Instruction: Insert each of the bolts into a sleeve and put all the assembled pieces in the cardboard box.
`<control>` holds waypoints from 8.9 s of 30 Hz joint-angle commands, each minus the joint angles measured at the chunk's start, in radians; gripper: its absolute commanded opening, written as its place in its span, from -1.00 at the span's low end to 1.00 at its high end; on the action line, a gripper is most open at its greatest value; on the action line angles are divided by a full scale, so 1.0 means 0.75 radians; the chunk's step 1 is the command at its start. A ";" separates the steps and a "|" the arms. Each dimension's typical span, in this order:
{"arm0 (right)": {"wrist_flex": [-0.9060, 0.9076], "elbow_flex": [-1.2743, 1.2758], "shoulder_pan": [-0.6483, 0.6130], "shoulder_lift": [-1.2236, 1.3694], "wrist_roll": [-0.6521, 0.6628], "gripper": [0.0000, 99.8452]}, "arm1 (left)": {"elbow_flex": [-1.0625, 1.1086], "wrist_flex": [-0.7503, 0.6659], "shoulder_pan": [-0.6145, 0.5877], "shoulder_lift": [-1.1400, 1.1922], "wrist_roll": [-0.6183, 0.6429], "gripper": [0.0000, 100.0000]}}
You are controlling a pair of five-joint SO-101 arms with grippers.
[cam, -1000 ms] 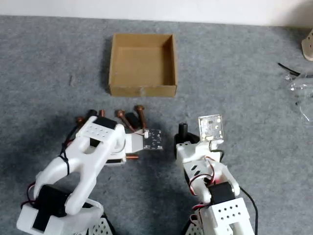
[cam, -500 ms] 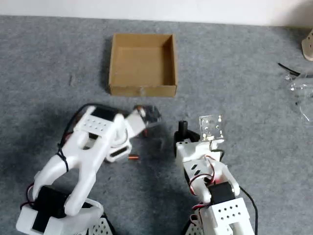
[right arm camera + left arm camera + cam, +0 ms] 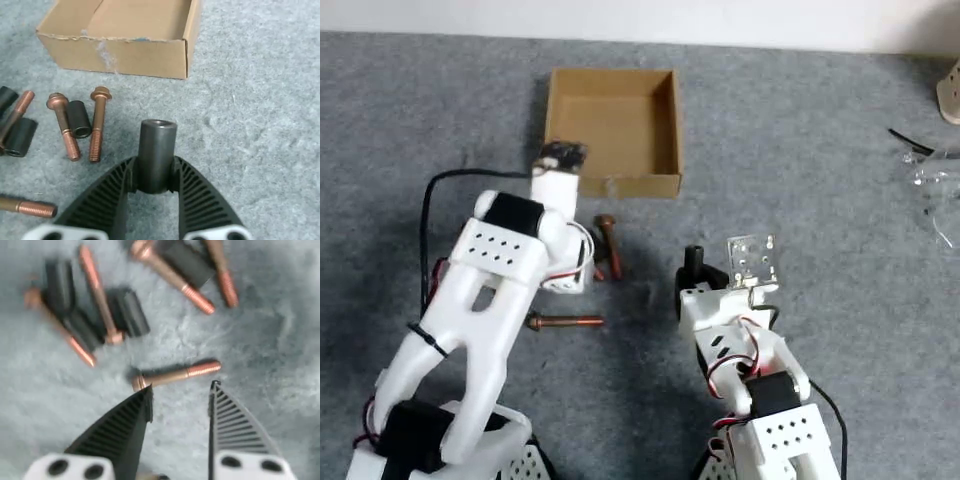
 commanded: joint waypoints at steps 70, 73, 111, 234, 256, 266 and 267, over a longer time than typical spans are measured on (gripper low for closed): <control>-0.052 -0.015 0.011 -0.026 0.016 -0.99 | 0.723 -0.663 -0.001 -0.289 0.794 -0.64; -0.052 -0.015 0.011 -0.026 0.016 -0.99 | 0.729 -0.659 -0.009 -0.289 0.794 -0.64; -0.052 -0.015 0.011 -0.026 0.016 -0.99 | 1.040 -1.103 -0.001 -0.292 0.796 -1.00; -0.046 0.042 -0.036 -0.034 0.014 -0.99 | 0.721 -0.419 -0.214 -1.932 0.207 -0.99; 0.011 -0.175 -0.506 -0.034 0.014 -0.99 | 0.940 -0.753 -0.122 -1.988 0.209 -0.99; -0.015 -0.218 -0.564 -0.036 0.055 -0.99 | 0.936 -0.796 -0.042 -1.988 0.405 -0.99; -0.024 -0.224 -0.582 -0.036 0.086 -0.99 | 0.936 -0.796 -0.042 -1.988 0.407 -0.99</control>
